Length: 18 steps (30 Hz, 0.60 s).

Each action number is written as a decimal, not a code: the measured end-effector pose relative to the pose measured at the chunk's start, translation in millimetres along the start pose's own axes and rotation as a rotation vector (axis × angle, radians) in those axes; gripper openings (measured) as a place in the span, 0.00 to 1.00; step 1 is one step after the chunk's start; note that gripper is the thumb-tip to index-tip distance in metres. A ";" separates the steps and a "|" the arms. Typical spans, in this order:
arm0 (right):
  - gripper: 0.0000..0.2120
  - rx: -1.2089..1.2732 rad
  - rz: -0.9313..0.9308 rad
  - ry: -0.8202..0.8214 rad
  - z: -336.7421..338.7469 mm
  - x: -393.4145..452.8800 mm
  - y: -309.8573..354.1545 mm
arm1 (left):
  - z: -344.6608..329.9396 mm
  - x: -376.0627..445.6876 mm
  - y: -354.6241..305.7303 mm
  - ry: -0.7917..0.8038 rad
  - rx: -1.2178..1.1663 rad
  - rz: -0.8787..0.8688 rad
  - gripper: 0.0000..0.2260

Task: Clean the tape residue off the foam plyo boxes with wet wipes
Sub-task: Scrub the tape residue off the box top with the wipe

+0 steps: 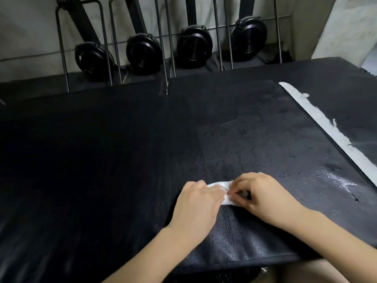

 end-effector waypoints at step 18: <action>0.04 -0.090 -0.053 -0.118 4.5 113.8 -47.6 | -2.3 100.7 57.9 0.090 0.189 0.049 0.08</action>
Point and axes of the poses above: each hand's wrist, its own x-axis towards the middle knuckle, its own z-axis out of the back of the hand, y = z × x, the point moved 9 cm from there along x, towards the middle knuckle, and after that the axes turned 11 degrees about x, right-handed, at the moved point
